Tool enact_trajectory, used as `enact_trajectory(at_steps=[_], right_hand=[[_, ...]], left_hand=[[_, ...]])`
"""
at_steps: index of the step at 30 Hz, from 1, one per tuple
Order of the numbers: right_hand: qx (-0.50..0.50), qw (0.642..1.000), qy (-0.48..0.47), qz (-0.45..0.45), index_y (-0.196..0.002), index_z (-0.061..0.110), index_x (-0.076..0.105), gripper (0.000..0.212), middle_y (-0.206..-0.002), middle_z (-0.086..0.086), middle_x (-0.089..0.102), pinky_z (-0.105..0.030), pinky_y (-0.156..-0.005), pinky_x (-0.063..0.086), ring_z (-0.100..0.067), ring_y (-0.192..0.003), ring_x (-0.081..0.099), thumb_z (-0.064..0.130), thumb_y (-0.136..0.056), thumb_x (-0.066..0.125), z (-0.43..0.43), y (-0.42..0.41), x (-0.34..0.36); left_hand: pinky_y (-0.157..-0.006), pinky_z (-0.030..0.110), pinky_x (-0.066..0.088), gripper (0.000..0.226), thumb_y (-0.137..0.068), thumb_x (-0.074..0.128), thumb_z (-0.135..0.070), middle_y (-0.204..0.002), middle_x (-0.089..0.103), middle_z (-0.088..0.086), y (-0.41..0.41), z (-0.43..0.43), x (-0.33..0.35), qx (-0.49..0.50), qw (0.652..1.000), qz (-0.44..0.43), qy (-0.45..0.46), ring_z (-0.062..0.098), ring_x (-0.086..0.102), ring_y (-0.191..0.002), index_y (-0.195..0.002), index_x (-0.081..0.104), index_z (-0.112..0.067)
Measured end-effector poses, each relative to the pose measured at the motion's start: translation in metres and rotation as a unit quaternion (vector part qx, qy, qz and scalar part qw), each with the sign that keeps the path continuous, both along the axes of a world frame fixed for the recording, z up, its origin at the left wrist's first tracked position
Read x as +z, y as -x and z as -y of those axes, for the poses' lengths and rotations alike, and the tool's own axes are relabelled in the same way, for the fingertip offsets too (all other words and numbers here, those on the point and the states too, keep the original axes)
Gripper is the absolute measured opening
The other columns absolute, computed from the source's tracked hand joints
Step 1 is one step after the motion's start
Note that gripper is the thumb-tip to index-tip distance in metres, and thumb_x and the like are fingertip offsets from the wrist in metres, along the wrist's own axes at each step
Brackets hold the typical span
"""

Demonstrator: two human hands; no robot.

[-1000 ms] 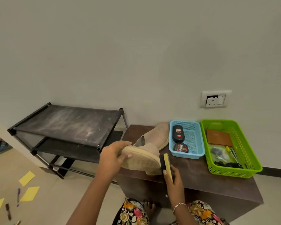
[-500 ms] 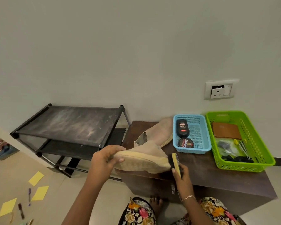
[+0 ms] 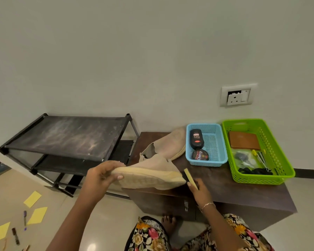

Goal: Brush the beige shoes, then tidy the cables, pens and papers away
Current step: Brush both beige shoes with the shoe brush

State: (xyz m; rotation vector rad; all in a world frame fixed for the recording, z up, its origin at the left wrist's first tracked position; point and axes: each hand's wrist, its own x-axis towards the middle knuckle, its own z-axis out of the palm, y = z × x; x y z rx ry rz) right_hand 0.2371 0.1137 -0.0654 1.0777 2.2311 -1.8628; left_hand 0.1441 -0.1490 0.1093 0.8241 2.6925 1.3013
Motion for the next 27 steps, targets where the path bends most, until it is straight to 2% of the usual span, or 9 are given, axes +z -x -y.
enact_trajectory(at_steps=[3,8,11,14,18,21,23,25,27], right_hand=[[-0.008,0.999,0.033,0.011,-0.114,0.012,0.054,0.029,-0.112,-0.012,0.061,-0.03,-0.08,0.042,-0.023,-0.096,0.054,0.03,-0.091,0.055,-0.005,0.006,-0.001],[0.003,0.995,0.04,-0.088,-0.116,0.02,0.051,0.027,-0.106,0.001,0.059,-0.03,-0.083,0.044,-0.019,-0.1,0.055,0.025,-0.09,0.056,0.014,-0.005,0.015],[-0.023,0.998,0.059,-0.012,-0.102,0.014,0.053,0.016,-0.104,-0.01,0.061,-0.029,-0.077,0.04,-0.026,-0.097,0.056,0.024,-0.09,0.057,0.004,-0.014,0.008],[-0.06,0.99,0.122,0.044,-0.101,0.009,0.055,0.026,-0.102,-0.012,0.06,-0.031,-0.076,0.043,-0.026,-0.092,0.055,0.031,-0.089,0.058,-0.004,-0.013,0.006],[-0.178,0.906,0.383,-0.008,-0.091,0.01,0.06,0.034,-0.083,-0.01,0.059,-0.022,-0.037,0.043,-0.023,-0.071,0.056,0.043,-0.09,0.051,-0.006,-0.021,0.019],[-0.224,0.833,0.496,-0.099,-0.093,0.016,0.062,0.026,-0.085,-0.01,0.067,-0.019,-0.034,0.043,-0.029,-0.073,0.066,0.04,-0.089,0.052,-0.014,-0.032,0.034],[-0.247,0.803,0.518,-0.162,-0.094,0.015,0.061,0.019,-0.074,-0.008,0.072,-0.022,-0.035,0.048,-0.027,-0.062,0.069,0.031,-0.089,0.051,-0.019,-0.038,0.05],[-0.277,0.799,0.493,-0.202,-0.091,0.013,0.058,0.012,-0.063,-0.005,0.071,-0.028,-0.04,0.053,-0.02,-0.055,0.069,0.021,-0.091,0.049,-0.029,-0.042,0.064],[-0.287,0.807,0.458,-0.238,-0.091,0.009,0.057,0.009,-0.067,-0.006,0.072,-0.036,-0.046,0.056,-0.022,-0.066,0.069,0.014,-0.09,0.049,-0.043,-0.048,0.08]], left_hand=[[-0.07,0.007,0.048,0.069,-0.072,0.072,0.005,-0.098,0.063,-0.03,-0.002,0.007,-0.002,0.004,1.0,-0.007,0.014,-0.002,0.06,-0.09,-0.083,0.062,-0.062],[-0.067,0.009,0.049,0.069,-0.072,0.071,0.006,-0.095,0.066,-0.019,-0.007,0.01,-0.008,0.022,1.0,0.002,0.014,0.008,0.061,-0.089,-0.082,0.061,-0.062],[-0.073,0.012,0.046,0.073,-0.07,0.071,0.008,-0.095,0.067,-0.016,-0.008,0.003,-0.004,0.011,1.0,0.0,0.009,0.005,0.058,-0.097,-0.081,0.061,-0.063],[-0.079,0.012,0.042,0.068,-0.069,0.072,0.007,-0.092,0.067,-0.028,-0.013,-0.003,0.003,0.001,1.0,-0.003,0.0,-0.002,0.055,-0.104,-0.081,0.063,-0.059],[-0.087,0.014,0.046,0.032,-0.065,0.078,-0.011,-0.104,0.07,-0.01,-0.017,0.008,0.011,-0.006,0.996,0.043,-0.082,-0.004,0.051,-0.118,-0.085,0.071,-0.035],[-0.087,0.013,0.048,0.028,-0.059,0.082,-0.022,-0.105,0.071,-0.001,-0.022,0.014,0.016,-0.042,0.985,0.106,-0.132,-0.005,0.049,-0.12,-0.085,0.072,-0.024],[-0.088,0.007,0.045,0.029,-0.056,0.078,-0.026,-0.107,0.07,-0.004,-0.026,0.011,0.014,-0.052,0.982,0.127,-0.129,-0.007,0.048,-0.12,-0.084,0.072,-0.026],[-0.085,0.001,0.04,0.036,-0.062,0.078,-0.003,-0.106,0.07,-0.012,-0.028,0.004,0.005,-0.039,0.988,0.115,-0.098,-0.012,0.048,-0.115,-0.081,0.07,-0.033],[-0.077,-0.005,0.037,0.063,-0.068,0.068,0.014,-0.095,0.07,-0.021,-0.03,-0.006,-0.011,-0.004,0.997,0.07,-0.038,-0.023,0.05,-0.099,-0.079,0.064,-0.048]])
